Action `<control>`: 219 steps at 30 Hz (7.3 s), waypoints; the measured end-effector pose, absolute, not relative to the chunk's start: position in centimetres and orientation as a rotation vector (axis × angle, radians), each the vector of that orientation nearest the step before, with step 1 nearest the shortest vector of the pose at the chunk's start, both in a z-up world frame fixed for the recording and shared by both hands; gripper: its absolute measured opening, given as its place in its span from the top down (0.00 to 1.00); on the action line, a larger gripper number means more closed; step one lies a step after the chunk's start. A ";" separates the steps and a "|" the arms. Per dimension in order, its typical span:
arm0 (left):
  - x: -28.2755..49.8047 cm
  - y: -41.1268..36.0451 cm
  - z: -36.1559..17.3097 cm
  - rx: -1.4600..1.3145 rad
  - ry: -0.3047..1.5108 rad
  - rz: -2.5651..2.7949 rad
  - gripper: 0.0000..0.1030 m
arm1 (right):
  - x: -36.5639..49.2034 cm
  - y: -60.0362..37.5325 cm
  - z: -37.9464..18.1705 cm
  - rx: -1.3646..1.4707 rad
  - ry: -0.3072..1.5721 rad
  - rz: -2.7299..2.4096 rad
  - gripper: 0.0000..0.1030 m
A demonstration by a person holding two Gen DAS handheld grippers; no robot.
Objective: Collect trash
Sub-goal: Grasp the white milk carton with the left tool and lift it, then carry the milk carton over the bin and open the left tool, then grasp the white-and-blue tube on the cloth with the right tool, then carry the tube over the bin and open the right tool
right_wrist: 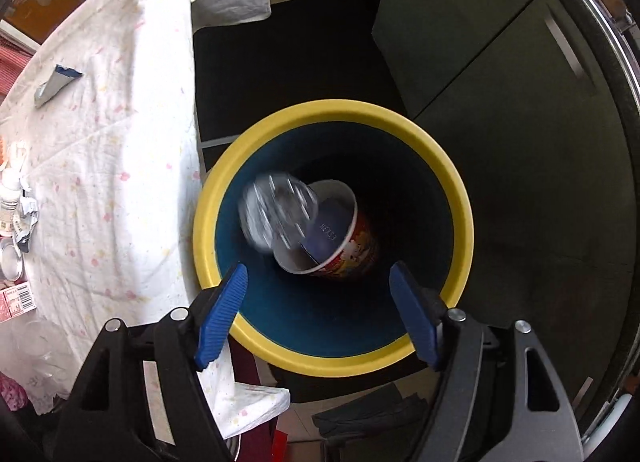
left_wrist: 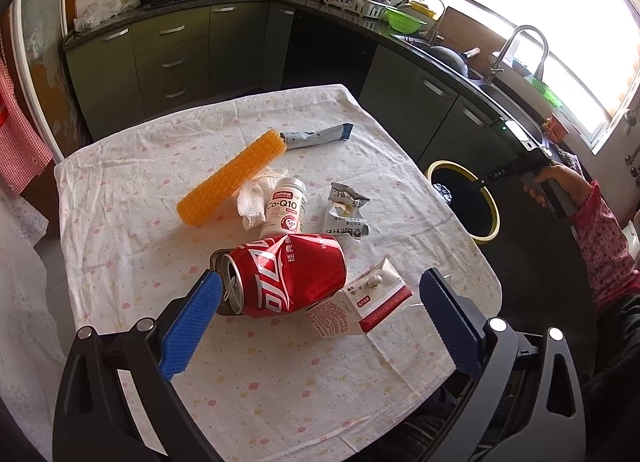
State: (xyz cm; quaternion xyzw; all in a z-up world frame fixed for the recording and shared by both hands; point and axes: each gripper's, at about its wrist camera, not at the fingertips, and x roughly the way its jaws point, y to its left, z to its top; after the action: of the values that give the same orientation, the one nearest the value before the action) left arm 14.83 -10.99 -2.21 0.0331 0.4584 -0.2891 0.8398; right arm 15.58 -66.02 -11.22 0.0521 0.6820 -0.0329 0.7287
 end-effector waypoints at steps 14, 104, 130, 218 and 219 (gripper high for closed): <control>11.9 -13.4 -3.7 0.235 0.847 -0.874 0.05 | 8.2 -56.3 -5.5 0.069 1.324 0.197 0.32; 17.8 -20.2 2.4 0.193 0.623 -0.775 0.11 | 8.6 -54.7 -6.9 0.110 1.255 0.293 0.32; 20.8 -5.7 -6.7 0.026 0.533 -0.487 0.06 | 35.4 -37.2 -11.3 -0.651 1.286 0.622 0.43; 29.5 -17.8 -8.4 0.505 0.802 -0.694 0.50 | 11.2 -57.8 -12.0 0.075 1.285 0.086 0.58; 29.8 -17.9 -8.6 0.514 0.810 -0.692 0.57 | 11.2 -57.8 -12.1 0.076 1.283 0.086 0.58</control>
State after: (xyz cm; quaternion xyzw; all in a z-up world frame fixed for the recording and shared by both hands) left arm 29.75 -17.88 -8.65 0.2421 0.3816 -0.3262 0.8303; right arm 11.25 -57.82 -12.07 0.0354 0.5982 0.0402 0.7996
